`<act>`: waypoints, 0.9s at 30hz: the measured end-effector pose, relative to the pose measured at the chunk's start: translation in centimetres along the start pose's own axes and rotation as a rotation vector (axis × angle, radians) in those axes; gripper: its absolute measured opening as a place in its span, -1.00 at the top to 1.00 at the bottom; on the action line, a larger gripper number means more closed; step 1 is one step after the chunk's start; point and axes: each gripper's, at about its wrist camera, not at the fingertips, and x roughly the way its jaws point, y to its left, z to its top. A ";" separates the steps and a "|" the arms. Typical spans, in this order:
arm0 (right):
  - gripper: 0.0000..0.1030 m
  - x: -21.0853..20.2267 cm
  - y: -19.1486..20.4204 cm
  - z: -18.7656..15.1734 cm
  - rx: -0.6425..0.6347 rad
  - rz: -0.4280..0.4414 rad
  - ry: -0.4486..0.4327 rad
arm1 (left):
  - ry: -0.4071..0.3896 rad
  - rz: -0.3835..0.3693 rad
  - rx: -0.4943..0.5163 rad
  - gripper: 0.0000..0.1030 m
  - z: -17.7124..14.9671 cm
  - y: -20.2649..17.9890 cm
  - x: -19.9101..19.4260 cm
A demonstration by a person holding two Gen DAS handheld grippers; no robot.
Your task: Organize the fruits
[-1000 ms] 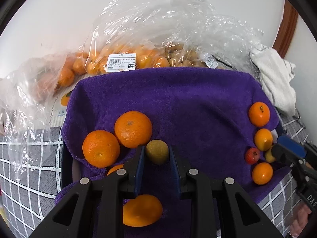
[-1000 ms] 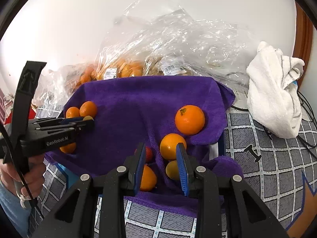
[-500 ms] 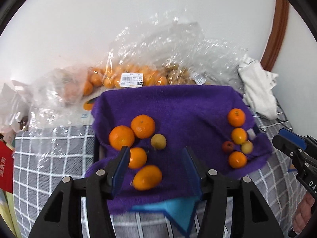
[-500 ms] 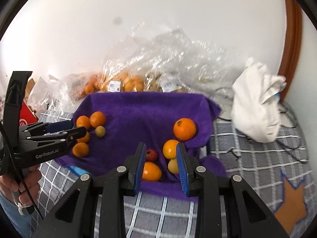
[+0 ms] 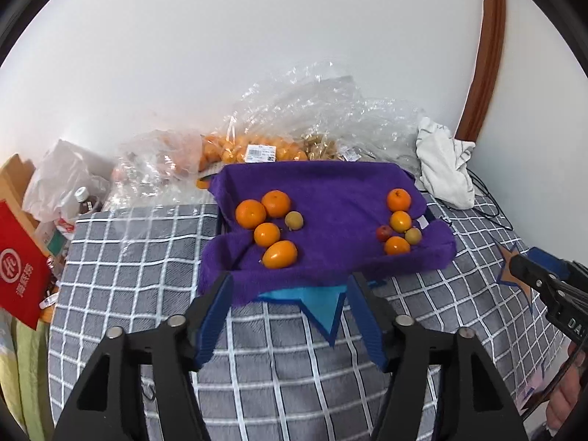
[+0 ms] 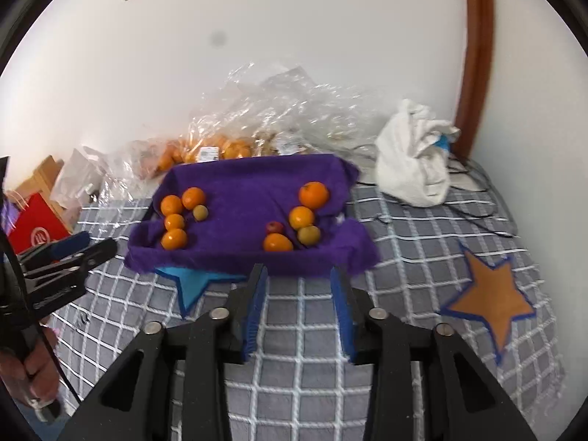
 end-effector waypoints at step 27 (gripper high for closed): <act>-0.86 -9.5 -1.1 -5.6 -0.034 -0.015 -0.094 | -0.136 0.010 0.010 -0.68 -3.7 -3.8 -9.3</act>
